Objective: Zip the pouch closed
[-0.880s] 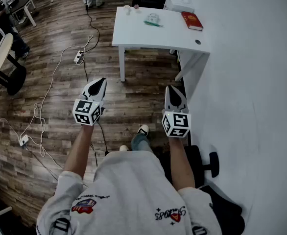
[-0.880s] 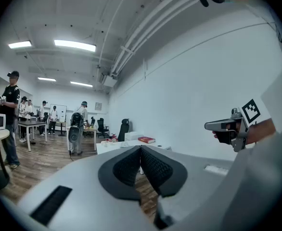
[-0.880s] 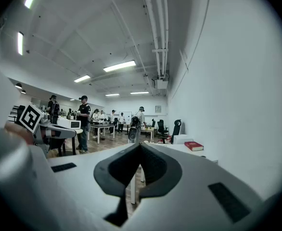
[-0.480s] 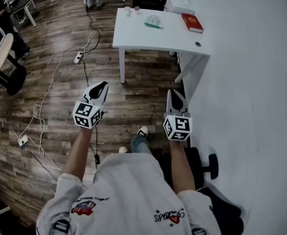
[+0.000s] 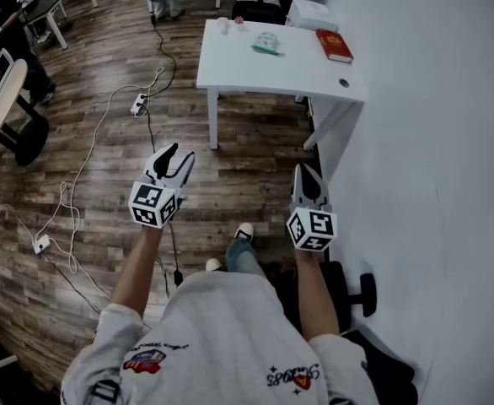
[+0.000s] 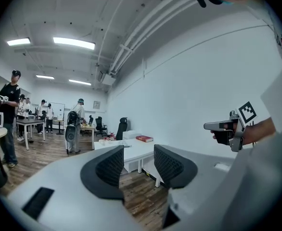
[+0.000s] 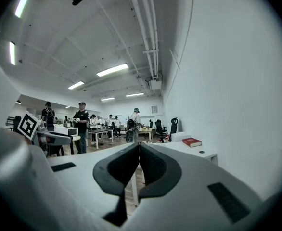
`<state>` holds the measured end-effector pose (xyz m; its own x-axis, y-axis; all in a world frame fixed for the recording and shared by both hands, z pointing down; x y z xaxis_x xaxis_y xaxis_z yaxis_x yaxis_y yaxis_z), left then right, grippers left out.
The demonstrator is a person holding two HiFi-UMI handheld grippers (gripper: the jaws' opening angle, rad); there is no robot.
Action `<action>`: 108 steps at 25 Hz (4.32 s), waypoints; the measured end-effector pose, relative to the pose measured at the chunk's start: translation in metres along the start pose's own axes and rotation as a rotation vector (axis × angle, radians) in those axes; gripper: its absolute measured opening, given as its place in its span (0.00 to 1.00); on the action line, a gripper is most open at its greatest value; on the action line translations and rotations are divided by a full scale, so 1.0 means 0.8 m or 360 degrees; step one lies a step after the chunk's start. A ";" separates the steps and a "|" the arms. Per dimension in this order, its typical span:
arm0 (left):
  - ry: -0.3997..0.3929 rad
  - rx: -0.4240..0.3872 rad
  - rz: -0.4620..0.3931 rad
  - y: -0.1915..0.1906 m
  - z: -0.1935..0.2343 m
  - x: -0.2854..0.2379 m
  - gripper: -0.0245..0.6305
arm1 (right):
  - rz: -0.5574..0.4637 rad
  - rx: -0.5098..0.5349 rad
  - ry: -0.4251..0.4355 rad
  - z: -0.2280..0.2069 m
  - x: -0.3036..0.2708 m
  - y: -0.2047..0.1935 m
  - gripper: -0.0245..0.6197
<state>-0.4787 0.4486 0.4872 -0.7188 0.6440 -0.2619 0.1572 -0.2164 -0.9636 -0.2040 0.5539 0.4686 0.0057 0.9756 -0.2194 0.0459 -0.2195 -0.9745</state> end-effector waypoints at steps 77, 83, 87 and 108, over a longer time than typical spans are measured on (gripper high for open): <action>-0.0162 0.0064 0.0023 0.217 0.223 -0.838 0.52 | 0.0050 0.0055 0.0086 -0.407 -0.737 0.159 0.53; -0.0190 0.0033 0.0050 0.240 0.274 -0.912 0.52 | 0.0059 0.0063 0.0104 -0.418 -0.835 0.183 0.52; -0.0187 0.0047 0.0072 0.246 0.305 -0.947 0.52 | 0.0085 0.0074 0.0142 -0.415 -0.884 0.188 0.52; 0.0140 0.0118 0.0065 0.279 0.342 -1.010 0.52 | 0.0053 0.0203 0.0621 -0.435 -1.038 0.225 0.48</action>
<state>-0.0484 -0.3210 0.4982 -0.6502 0.6946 -0.3078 0.1323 -0.2954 -0.9462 0.1470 -0.2941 0.4912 0.3848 0.8910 -0.2410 -0.0849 -0.2258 -0.9705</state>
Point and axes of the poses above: the fingertips, and each gripper's own axes: x backward along the fingers, z to its left, y out of its top, the point moved 1 cm from there along x, backward along the fingers, and after that the axes turned 8 degrees about z, right-handed, at the moved point
